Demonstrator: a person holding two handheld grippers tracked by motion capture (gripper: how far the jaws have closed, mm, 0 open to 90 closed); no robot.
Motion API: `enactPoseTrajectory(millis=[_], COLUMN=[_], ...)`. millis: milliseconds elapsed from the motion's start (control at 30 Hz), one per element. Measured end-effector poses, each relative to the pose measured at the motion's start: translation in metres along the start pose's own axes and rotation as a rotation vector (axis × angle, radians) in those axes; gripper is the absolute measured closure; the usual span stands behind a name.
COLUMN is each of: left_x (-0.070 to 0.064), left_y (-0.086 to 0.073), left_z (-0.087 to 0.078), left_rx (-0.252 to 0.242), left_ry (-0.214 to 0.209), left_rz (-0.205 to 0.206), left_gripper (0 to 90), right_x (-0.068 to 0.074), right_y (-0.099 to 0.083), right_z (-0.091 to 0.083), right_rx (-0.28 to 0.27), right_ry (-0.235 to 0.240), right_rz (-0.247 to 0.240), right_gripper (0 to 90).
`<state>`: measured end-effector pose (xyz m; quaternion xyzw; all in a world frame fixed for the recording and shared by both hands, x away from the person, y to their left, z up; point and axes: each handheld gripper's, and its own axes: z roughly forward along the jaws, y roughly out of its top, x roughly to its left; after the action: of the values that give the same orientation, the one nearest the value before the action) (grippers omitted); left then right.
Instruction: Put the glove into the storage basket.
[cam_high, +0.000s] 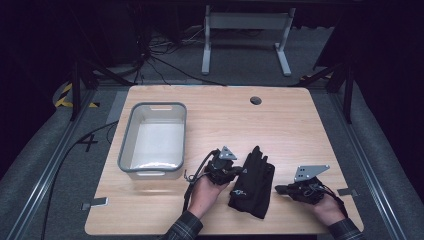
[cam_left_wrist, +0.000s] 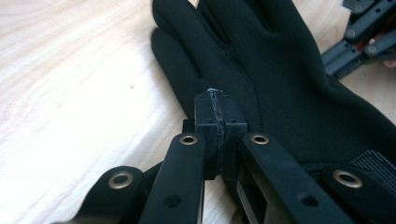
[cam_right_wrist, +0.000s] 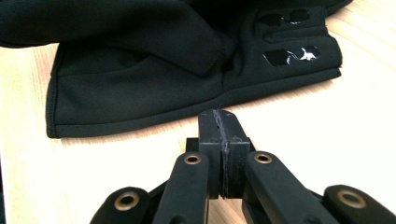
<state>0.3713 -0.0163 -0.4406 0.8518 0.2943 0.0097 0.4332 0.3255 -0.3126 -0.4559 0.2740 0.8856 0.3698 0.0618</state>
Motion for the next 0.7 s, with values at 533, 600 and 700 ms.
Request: enactPoseTrajectory(millis=[533, 600, 700], left_x=[-0.045, -0.047, -0.050], left_y=[0.012, 0.013, 0.014], left_z=[0.039, 0.041, 0.044], left_rx=[0.032, 0.039, 0.034], left_ry=[-0.104, -0.105, -0.101], left_rz=[0.121, 0.131, 0.144], left_gripper=[89.5, 89.5, 89.5], right_x=[-0.002, -0.003, -0.002], right_y=[-0.002, -0.003, -0.002], right_z=[0.001, 0.001, 0.002], right_rx=[0.005, 0.003, 0.002], right_ry=[0.002, 0.005, 0.010], right_rz=[0.003, 0.010, 0.006], right_gripper=[90.0, 90.0, 90.0])
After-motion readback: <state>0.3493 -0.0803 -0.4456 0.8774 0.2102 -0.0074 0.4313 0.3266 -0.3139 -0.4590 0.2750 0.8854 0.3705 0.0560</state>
